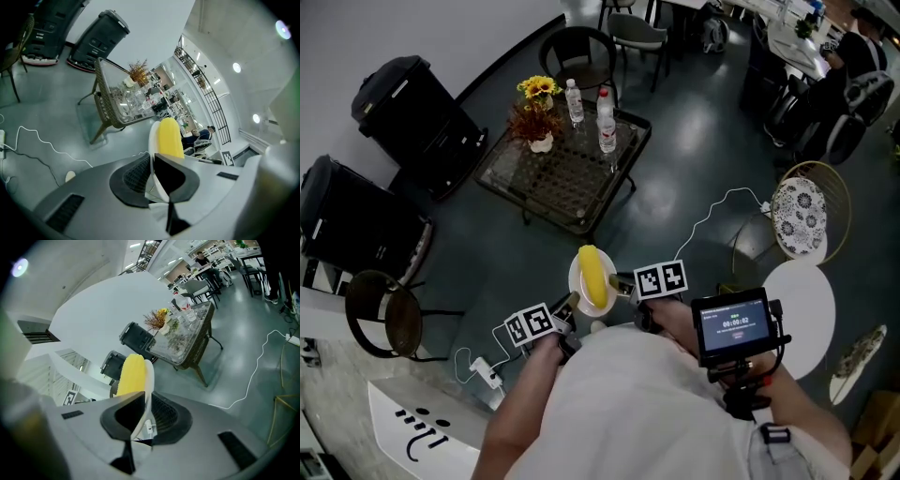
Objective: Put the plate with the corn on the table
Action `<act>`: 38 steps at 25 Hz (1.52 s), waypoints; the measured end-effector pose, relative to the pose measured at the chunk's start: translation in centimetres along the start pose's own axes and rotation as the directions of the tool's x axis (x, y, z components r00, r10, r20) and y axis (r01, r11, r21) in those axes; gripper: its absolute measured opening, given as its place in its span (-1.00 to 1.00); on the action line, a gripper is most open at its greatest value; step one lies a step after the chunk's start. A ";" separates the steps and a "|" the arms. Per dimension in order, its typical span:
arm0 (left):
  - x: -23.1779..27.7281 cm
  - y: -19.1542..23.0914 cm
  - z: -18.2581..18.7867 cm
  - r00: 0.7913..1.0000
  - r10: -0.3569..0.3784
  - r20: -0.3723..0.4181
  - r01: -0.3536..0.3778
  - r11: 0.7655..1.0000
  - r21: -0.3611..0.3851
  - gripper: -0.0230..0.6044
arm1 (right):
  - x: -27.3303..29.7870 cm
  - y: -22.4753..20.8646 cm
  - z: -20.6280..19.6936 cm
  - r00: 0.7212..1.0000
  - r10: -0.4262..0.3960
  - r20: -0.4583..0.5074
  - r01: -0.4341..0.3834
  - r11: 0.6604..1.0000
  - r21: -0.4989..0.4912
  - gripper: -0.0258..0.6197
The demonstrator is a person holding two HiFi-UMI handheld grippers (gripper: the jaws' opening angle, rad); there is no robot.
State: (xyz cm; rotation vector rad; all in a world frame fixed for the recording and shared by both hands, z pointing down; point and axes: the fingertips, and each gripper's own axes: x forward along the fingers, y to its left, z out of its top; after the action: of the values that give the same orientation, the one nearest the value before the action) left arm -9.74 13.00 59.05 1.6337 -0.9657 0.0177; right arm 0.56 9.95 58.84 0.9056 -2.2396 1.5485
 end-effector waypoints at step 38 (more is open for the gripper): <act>-1.9 3.5 6.0 0.997 -0.035 -0.062 0.038 0.998 0.040 -0.82 | 5.7 2.9 2.0 0.998 -0.048 0.049 0.045 0.997 0.058 -0.77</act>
State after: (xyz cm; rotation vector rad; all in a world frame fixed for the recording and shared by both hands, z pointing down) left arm -15.88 9.25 59.07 1.6791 -0.8936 0.0631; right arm -5.42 6.85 59.02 1.0163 -2.2026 1.5934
